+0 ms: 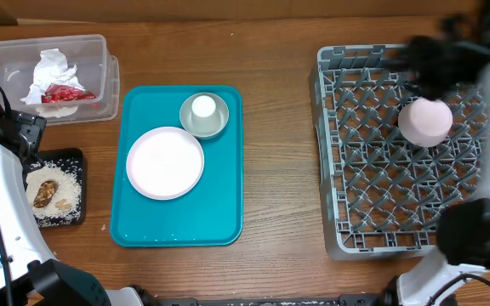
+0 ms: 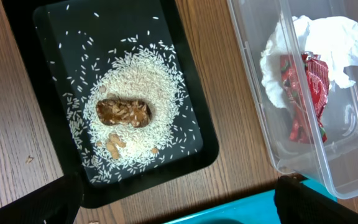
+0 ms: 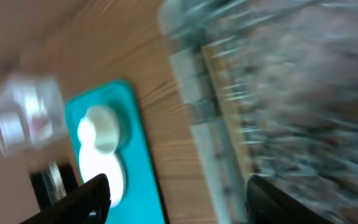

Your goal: Sort waste into correct bins and load items into the dishwasher

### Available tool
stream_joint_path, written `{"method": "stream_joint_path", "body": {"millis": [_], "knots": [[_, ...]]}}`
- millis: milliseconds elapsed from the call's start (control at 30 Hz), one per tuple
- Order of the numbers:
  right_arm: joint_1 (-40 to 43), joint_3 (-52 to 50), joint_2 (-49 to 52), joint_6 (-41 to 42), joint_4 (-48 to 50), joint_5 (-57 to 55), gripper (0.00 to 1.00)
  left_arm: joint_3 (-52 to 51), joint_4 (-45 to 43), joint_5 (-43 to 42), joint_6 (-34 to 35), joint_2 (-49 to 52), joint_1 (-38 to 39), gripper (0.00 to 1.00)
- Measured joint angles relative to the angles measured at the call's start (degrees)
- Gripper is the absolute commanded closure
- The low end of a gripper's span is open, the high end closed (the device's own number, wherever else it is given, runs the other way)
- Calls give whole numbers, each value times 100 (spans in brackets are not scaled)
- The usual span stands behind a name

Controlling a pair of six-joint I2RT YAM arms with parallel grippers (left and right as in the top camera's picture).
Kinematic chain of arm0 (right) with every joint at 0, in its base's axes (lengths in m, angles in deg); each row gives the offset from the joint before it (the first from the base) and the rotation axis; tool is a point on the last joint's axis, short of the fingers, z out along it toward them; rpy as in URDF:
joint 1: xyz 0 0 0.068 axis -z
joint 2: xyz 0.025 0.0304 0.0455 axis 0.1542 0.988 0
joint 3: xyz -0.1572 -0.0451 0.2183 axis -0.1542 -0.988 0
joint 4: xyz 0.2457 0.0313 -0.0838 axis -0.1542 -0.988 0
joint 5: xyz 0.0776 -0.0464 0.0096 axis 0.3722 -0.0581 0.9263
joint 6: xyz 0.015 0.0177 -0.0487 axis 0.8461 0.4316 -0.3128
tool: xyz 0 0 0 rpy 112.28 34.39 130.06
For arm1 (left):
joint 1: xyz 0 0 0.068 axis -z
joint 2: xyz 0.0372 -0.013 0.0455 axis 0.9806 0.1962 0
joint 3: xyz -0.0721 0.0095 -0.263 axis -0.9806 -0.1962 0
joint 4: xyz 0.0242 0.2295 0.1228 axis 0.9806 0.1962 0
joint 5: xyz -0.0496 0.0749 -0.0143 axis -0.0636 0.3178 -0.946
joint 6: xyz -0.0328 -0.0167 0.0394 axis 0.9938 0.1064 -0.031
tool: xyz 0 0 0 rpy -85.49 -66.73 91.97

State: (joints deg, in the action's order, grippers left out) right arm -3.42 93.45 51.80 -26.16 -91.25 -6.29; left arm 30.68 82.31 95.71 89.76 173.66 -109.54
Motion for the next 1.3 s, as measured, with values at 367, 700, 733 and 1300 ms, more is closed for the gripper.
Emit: {"method": "stream_joint_path", "body": {"millis": [367, 700, 733, 1300], "knots": [[-4308, -136, 87, 688, 1060, -2162, 0, 0, 0, 2, 0, 0, 0, 0], [-5595, -184, 1423, 2686, 1257, -3595, 3, 0, 0, 0, 0, 0, 0, 0], [-5595, -192, 1600, 2791, 1344, -3552, 5, 0, 0, 0, 0, 0, 0, 0], [-5613, -275, 2769, 3289, 2015, -2422, 49, 0, -2, 0, 0, 0, 0, 0]]}}
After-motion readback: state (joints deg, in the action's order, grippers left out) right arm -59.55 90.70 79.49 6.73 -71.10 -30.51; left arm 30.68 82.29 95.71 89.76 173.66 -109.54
